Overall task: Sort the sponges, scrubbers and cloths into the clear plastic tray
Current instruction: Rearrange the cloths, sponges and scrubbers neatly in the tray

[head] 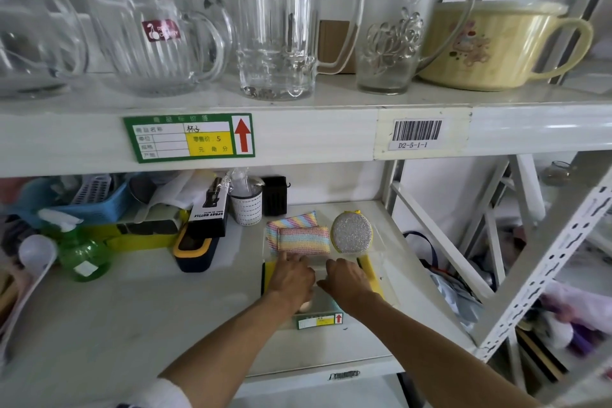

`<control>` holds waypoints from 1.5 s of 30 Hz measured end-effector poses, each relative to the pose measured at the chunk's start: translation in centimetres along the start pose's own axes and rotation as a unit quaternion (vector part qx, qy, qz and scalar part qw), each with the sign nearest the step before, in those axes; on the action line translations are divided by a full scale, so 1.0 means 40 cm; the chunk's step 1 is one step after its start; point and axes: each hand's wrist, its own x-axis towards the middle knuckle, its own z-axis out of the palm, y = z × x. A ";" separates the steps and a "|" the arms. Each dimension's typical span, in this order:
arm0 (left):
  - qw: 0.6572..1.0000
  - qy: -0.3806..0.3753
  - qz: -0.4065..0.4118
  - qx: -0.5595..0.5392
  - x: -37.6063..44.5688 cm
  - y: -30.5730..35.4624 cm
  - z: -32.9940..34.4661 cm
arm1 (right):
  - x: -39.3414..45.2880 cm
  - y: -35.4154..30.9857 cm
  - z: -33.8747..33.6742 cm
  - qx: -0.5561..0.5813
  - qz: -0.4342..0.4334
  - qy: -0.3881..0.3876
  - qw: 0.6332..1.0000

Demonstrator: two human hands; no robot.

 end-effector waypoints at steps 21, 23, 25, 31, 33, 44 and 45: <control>0.964 0.137 -0.025 -0.225 0.017 0.020 -0.057 | -0.008 0.064 -0.108 -0.029 0.053 0.160 0.985; 0.946 0.144 -0.025 -0.288 0.022 0.041 -0.061 | -0.014 0.098 -0.113 -0.022 0.119 0.108 0.987; 0.926 0.135 -0.010 -0.352 0.024 0.062 -0.064 | -0.022 0.129 -0.104 0.003 0.164 0.036 0.986; 0.921 0.105 0.036 -0.375 0.032 0.114 -0.059 | -0.046 0.162 -0.069 0.045 0.188 -0.037 0.980; 0.924 0.100 0.045 -0.365 0.037 0.124 -0.057 | -0.049 0.161 -0.071 0.036 0.183 -0.027 0.982; 0.929 0.101 0.057 -0.352 0.051 0.127 -0.039 | -0.052 0.154 -0.073 -0.012 0.157 0.005 0.988; 0.928 0.101 0.056 -0.354 0.052 0.122 -0.038 | -0.052 0.156 -0.073 -0.014 0.154 0.010 0.988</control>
